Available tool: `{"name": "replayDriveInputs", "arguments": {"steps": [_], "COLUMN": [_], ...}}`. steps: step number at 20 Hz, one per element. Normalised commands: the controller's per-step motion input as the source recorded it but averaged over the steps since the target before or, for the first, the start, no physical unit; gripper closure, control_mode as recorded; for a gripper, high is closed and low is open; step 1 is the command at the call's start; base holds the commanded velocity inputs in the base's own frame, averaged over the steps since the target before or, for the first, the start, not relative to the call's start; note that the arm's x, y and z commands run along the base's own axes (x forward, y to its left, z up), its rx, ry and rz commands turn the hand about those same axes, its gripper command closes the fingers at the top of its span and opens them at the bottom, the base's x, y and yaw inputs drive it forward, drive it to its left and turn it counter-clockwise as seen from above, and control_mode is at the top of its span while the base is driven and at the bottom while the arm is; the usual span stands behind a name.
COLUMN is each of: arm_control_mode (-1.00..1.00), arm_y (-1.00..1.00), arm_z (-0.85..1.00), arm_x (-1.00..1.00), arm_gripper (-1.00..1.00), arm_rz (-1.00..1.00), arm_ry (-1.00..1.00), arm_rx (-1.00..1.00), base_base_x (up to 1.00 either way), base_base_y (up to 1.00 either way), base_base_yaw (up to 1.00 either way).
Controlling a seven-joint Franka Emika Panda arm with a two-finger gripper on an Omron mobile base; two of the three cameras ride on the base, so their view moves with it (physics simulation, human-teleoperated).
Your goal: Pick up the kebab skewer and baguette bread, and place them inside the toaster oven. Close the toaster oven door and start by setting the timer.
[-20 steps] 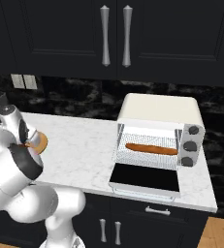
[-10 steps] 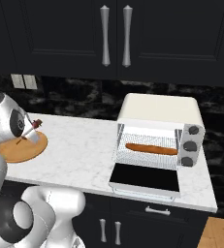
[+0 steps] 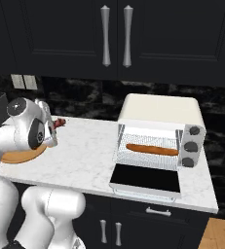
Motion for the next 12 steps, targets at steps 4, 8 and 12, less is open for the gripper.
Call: {"name": "replayDriveInputs", "arguments": {"steps": [4, 8, 12], "arm_control_mode": [-1.00, -1.00, -1.00], "arm_y": [-1.00, -1.00, -1.00], "arm_z": [0.40, 0.28, 0.04], "arm_x": [0.00, 0.00, 0.01], "arm_gripper": [1.00, 1.00, 1.00], "arm_rz": [-0.21, -0.21, -0.26], "arm_ry": [0.12, 0.20, 0.16], "arm_rx": [0.36, 0.27, 0.18], "base_base_x": [0.00, 0.00, 0.00], "base_base_y": [0.00, 0.00, 0.00], "base_base_yaw": [0.00, 0.00, 0.00]}}
